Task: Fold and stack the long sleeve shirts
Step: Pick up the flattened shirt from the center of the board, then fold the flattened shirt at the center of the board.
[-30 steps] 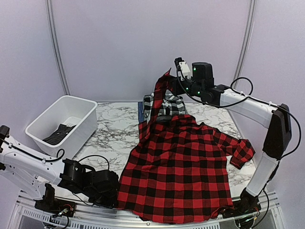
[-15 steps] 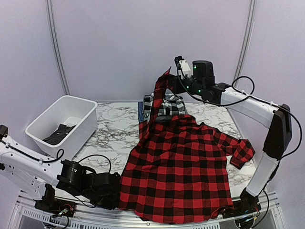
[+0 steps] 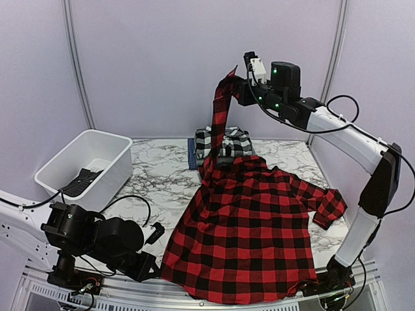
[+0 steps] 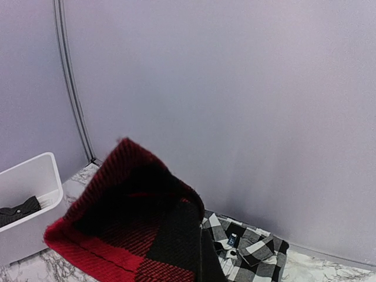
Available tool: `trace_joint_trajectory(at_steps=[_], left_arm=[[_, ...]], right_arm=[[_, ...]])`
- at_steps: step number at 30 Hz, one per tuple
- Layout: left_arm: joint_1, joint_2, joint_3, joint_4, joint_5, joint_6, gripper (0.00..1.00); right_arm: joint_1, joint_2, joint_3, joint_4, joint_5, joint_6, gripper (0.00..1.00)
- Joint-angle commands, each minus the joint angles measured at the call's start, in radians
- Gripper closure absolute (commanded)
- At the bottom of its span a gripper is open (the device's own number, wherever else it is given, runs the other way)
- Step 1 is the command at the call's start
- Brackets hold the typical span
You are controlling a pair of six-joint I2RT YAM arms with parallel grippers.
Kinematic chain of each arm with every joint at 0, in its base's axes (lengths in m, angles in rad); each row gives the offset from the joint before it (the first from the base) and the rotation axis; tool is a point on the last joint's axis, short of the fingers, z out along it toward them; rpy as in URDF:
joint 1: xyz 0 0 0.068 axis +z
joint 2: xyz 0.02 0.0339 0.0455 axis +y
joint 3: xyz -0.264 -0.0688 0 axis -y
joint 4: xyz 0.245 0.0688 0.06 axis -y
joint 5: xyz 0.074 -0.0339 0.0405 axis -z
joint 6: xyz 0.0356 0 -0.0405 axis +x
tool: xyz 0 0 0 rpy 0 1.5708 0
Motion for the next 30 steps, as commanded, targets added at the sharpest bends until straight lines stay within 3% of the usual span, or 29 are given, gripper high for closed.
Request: trace_joint_trajectory(at_steps=[1, 13, 21, 26, 30], left_arm=[[-0.024, 0.020, 0.101, -0.034, 0.063, 0.139, 1.00], [-0.026, 0.435, 0.473, -0.026, 0.169, 0.444, 1.00], [0.037, 0.691, 0.606, 0.036, 0.359, 0.492, 1.00], [0.090, 0.776, 0.605, 0.106, 0.440, 0.458, 1.00], [0.115, 0.773, 0.605, 0.142, 0.457, 0.461, 0.80]], right_arm=[[0.002, -0.007, 0.049, -0.024, 0.070, -0.036, 1.00], [-0.008, -0.109, -0.089, -0.090, 0.269, -0.087, 1.00], [-0.072, -0.275, -0.299, -0.145, 0.395, -0.034, 1.00], [-0.079, -0.361, -0.442, -0.168, 0.363, 0.064, 1.00], [-0.079, -0.417, -0.559, -0.173, 0.335, 0.125, 1.00]])
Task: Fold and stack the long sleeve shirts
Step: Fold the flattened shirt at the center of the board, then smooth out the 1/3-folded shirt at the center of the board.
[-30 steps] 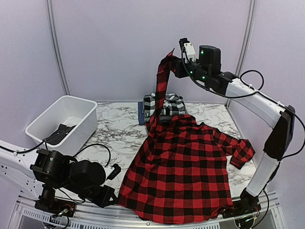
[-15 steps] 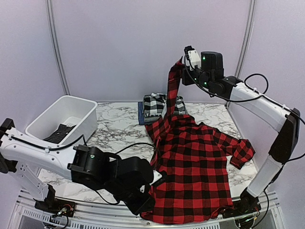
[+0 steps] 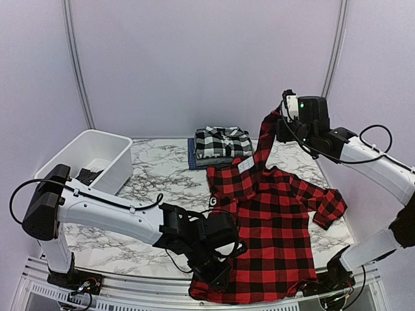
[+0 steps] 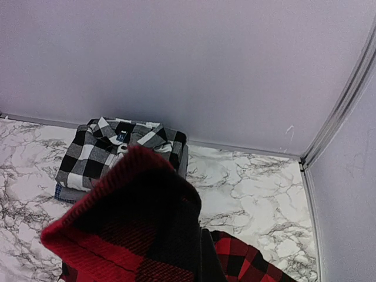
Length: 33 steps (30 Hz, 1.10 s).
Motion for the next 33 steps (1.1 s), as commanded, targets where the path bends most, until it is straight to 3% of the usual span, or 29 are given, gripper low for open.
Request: trace_joint_trajectory(at_steps=[1, 6, 14, 22, 26, 33], left_arm=[[0.029, -0.024, 0.010, 0.076, 0.063, 0.012, 0.74], [0.136, -0.105, -0.025, 0.105, 0.060, 0.007, 0.54], [0.451, -0.138, 0.032, 0.109, -0.129, 0.014, 0.53], [0.670, 0.150, 0.307, 0.144, -0.134, 0.053, 0.55], [0.717, 0.319, 0.494, 0.143, -0.095, 0.065, 0.55], [0.753, 0.527, 0.688, 0.142, -0.048, 0.071, 0.52]], right_arm=[[-0.001, -0.065, -0.113, -0.006, -0.055, 0.103, 1.00], [0.018, -0.114, -0.252, 0.059, -0.171, 0.131, 1.00], [0.124, -0.137, -0.377, 0.113, -0.203, 0.152, 1.00], [0.136, -0.144, -0.470, 0.136, -0.215, 0.189, 1.00], [0.137, -0.130, -0.486, 0.137, -0.211, 0.214, 1.00], [0.136, -0.104, -0.522, 0.151, -0.270, 0.249, 1.00]])
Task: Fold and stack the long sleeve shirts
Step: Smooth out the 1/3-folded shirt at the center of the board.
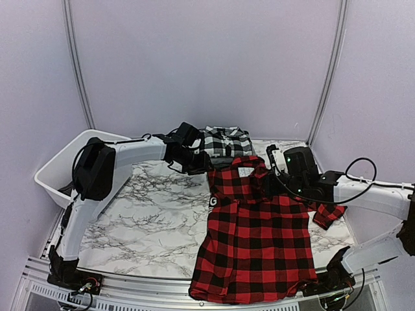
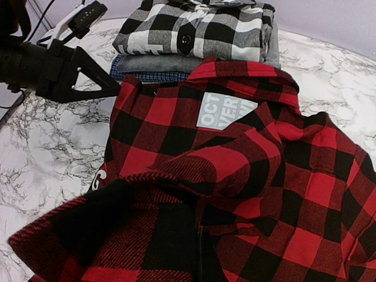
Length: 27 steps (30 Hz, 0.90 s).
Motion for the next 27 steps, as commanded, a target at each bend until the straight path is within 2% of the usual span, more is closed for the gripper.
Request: trace_joint_trajectory(at_steps=[1, 3, 5, 6, 8, 9, 11, 18, 27], left_arm=[[0.007, 0.096, 0.122, -0.001, 0.083, 0.027, 0.52], [0.007, 0.141, 0.174, 0.000, 0.118, 0.022, 0.52], [0.007, 0.172, 0.208, 0.002, 0.121, 0.013, 0.58], [0.007, 0.180, 0.216, 0.004, 0.119, 0.012, 0.65], [0.007, 0.189, 0.229, 0.015, 0.113, 0.015, 0.85], [0.007, 0.187, 0.232, 0.025, 0.106, 0.022, 0.92], [0.007, 0.175, 0.237, 0.060, 0.091, 0.038, 1.00], [0.022, 0.130, 0.260, 0.208, 0.041, 0.081, 1.00], [0.079, 0.226, 0.317, 0.237, 0.077, 0.029, 1.00]], right_arm=[[0.005, 0.023, -0.018, 0.030, -0.044, 0.035, 1.00], [0.005, 0.030, -0.022, 0.021, -0.044, 0.031, 1.00], [0.005, 0.029, -0.021, 0.006, -0.040, 0.028, 1.00], [0.005, 0.026, -0.025, 0.004, -0.038, 0.028, 1.00], [0.005, 0.018, -0.036, 0.010, -0.038, 0.032, 1.00], [0.005, 0.017, -0.043, 0.016, -0.042, 0.034, 1.00], [0.005, 0.018, -0.060, 0.027, -0.051, 0.039, 1.00], [0.011, 0.061, -0.110, 0.068, -0.062, 0.062, 1.00], [0.020, 0.093, -0.115, 0.081, -0.088, 0.068, 1.00]])
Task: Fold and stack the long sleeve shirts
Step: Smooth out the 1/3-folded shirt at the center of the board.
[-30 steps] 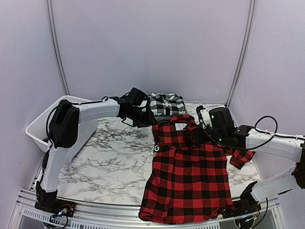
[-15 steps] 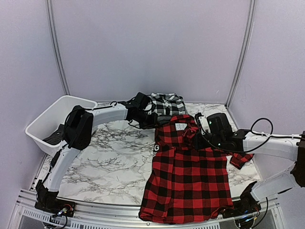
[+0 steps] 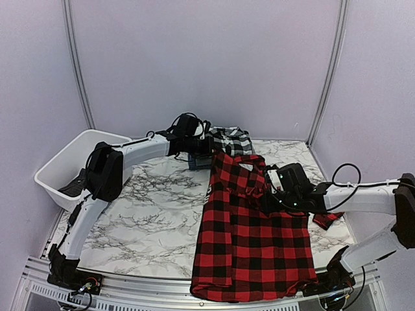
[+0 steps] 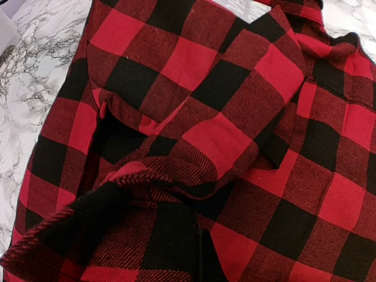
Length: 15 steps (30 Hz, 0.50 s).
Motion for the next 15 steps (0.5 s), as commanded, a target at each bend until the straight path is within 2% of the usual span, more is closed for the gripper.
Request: trace_joint_trajectory(at_steps=[1, 7, 15], left_arm=[[0.041, 0.047, 0.042, 0.067, 0.008, -0.019, 1.00], [0.043, 0.098, 0.097, 0.073, 0.154, -0.042, 0.96], [0.023, 0.058, -0.002, 0.071, 0.164, -0.018, 0.94]], right_arm=[[0.018, 0.006, 0.012, 0.034, -0.024, 0.015, 1.00], [0.030, -0.049, 0.068, -0.077, 0.032, 0.012, 1.00], [0.024, -0.266, 0.245, -0.411, 0.379, 0.066, 1.00]])
